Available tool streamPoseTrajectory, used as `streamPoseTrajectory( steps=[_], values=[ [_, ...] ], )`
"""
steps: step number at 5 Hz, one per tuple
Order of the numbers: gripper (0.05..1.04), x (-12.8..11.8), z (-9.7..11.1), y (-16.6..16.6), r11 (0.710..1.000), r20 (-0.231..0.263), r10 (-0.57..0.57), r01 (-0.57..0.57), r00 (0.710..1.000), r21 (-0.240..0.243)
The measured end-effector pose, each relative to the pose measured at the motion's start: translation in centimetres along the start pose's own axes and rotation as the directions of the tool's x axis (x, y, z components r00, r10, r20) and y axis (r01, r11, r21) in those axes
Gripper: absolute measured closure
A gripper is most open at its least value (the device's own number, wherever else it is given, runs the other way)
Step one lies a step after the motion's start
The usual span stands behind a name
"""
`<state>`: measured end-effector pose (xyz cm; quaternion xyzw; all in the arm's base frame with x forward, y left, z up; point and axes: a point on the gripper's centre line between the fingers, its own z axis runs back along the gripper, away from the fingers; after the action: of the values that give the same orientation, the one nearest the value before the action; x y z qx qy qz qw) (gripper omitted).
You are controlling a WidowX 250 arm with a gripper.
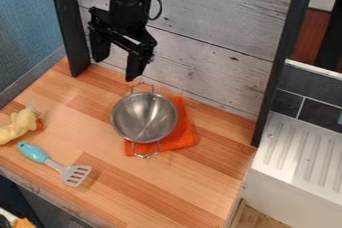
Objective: Pick up the yellow duck and place it in the silver bowl
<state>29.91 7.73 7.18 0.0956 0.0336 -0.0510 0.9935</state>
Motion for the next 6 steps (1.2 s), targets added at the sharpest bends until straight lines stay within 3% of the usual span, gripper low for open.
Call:
streamPoseTrajectory(
  steps=[1,2,3,4,5,6],
  values=[
    [0.082,-0.3,-0.9,-0.3,1.0,-0.035,0.003,-0.003,0.999,-0.007],
    [0.082,-1.9,-1.7,1.3,0.994,-0.088,0.111,-0.111,0.99,0.005],
    [0.082,-3.2,-1.6,3.7,0.977,-0.071,0.21,-0.212,0.975,-0.025],
    [0.082,-4.5,-2.2,5.4,0.957,-0.049,0.289,-0.29,0.956,-0.011],
    [0.082,-6.7,-3.1,7.7,0.916,0.035,0.401,-0.402,0.915,0.0],
    [0.082,-8.0,-3.4,8.9,0.886,0.126,0.452,-0.461,0.883,0.051]
  ],
)
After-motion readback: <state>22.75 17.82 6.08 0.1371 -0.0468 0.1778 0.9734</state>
